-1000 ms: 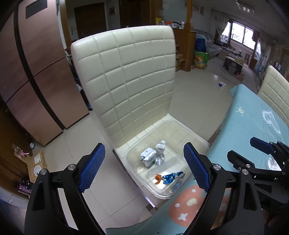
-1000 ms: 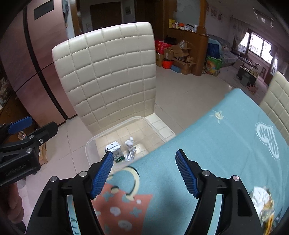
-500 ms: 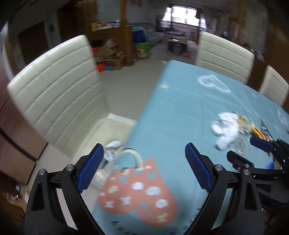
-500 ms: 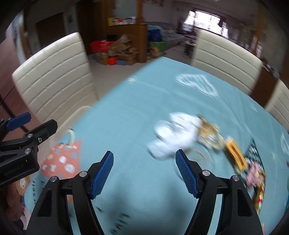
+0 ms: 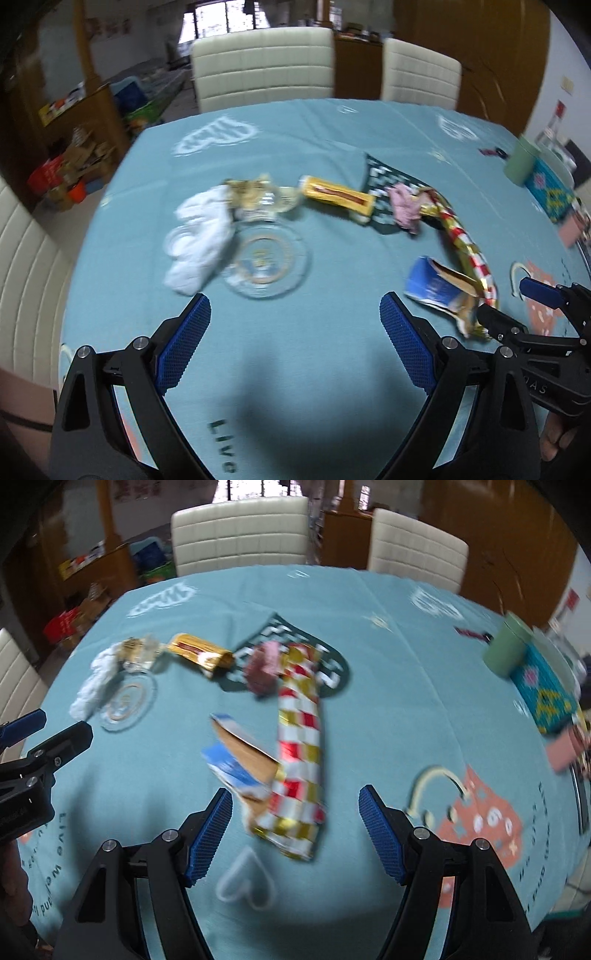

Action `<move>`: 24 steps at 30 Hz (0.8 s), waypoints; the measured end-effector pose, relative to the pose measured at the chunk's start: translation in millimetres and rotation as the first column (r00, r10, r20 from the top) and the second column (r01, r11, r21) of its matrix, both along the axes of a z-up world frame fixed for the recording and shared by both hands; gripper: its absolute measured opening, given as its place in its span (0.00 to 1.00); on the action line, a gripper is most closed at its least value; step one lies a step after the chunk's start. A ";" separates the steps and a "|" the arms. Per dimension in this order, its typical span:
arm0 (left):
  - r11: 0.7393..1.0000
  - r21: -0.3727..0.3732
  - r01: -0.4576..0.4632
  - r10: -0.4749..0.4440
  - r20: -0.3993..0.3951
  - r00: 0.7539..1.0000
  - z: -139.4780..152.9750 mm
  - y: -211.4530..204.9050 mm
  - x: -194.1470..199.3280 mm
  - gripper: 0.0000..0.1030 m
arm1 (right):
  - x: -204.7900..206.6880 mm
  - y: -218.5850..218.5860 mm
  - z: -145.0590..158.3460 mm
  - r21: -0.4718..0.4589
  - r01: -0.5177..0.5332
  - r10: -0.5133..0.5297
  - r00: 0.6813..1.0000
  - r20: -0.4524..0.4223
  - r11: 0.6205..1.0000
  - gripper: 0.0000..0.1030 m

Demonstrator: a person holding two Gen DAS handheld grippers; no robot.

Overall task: Collect trash
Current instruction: 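Grasp the red-and-gold checkered wrapper with the right gripper while the left grasps the blue box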

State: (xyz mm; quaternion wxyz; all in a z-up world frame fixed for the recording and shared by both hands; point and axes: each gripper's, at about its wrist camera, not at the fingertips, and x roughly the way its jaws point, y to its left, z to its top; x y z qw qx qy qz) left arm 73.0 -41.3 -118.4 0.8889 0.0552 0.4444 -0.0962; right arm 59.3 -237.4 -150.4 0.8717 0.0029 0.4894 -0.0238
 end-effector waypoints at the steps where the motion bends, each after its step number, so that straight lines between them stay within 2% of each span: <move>1: 1.000 0.003 0.016 -0.016 -0.003 1.000 -1.1 -6.9 -0.3 0.89 | -2.6 -4.2 -1.8 0.002 0.008 -0.008 1.000 -0.004 1.000 0.67; 6: 0.997 0.024 0.071 -0.071 -0.013 0.997 -4.4 -34.4 2.3 0.89 | -6.9 -24.9 -14.1 0.039 0.018 -0.017 1.000 -0.016 0.999 0.67; 11: 0.996 0.036 0.086 -0.085 -0.028 0.996 -9.5 -46.2 9.7 0.89 | 4.6 -19.7 -21.3 0.045 -0.010 0.010 1.000 -0.014 0.999 0.66; 12: 0.995 0.037 0.089 -0.088 -0.032 0.996 -11.2 -48.2 11.3 0.89 | 4.6 -19.2 -21.3 0.041 -0.015 0.016 1.000 -0.010 0.999 0.61; 13: 0.995 0.036 0.092 -0.091 -0.036 0.995 -12.5 -50.1 12.3 0.89 | 6.7 -19.7 -21.3 0.039 -0.026 0.026 1.000 -0.002 0.999 0.44; 14: 0.995 0.032 0.099 -0.097 -0.041 0.994 -14.2 -53.2 14.5 0.90 | 9.6 -20.4 -21.9 0.031 -0.033 0.033 0.999 -0.004 0.999 0.35; 15: 0.994 0.028 0.105 -0.104 -0.045 0.994 -15.2 -55.4 15.5 0.90 | 11.9 -21.4 -22.6 0.023 -0.037 0.037 0.999 -0.010 0.999 0.35; 17: 0.992 0.022 0.124 -0.122 -0.048 0.991 -17.6 -61.8 17.3 0.90 | 14.6 -26.9 -20.4 0.032 -0.041 0.040 0.999 0.004 0.999 0.24; 24: 0.978 -0.024 0.207 -0.208 -0.061 0.976 -25.6 -94.3 27.8 0.90 | 16.9 -44.1 -9.2 -0.005 -0.017 0.017 1.000 0.025 1.000 0.20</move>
